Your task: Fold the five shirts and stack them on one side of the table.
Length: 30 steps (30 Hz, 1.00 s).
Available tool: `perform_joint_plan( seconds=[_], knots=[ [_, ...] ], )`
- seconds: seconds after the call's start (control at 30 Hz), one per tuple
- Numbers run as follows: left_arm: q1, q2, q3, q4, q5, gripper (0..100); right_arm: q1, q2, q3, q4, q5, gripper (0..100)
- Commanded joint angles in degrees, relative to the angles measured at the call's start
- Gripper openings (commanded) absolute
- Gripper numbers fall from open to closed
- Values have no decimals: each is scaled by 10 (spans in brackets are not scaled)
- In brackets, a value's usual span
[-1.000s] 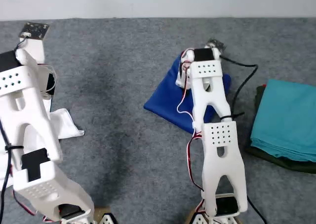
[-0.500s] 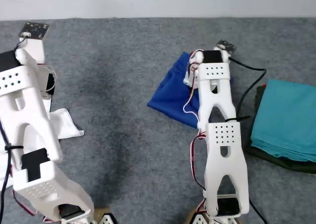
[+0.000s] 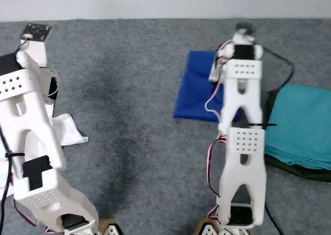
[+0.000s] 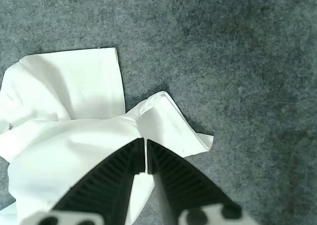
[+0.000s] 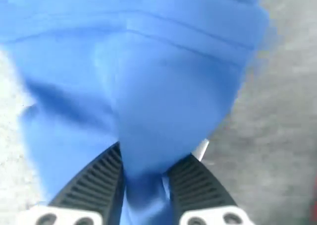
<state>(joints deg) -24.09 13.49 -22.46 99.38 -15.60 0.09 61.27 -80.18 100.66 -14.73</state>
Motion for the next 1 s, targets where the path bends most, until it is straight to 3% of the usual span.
perform_joint_plan(
  seconds=[0.0,0.27,0.5,0.7,0.97],
  knots=[
    [-4,-36,-3,11,-3,14,26,-137,68,24,14,8],
    [-4,-33,-3,11,-3,14,67,-421,353,22,78,8],
    [-1,-32,-3,11,-3,14,137,-567,447,22,195,8],
    [0,-32,-3,11,-3,14,221,-571,454,22,288,8],
    [0,-32,-3,11,-3,14,363,-458,454,-3,399,14]
  ],
)
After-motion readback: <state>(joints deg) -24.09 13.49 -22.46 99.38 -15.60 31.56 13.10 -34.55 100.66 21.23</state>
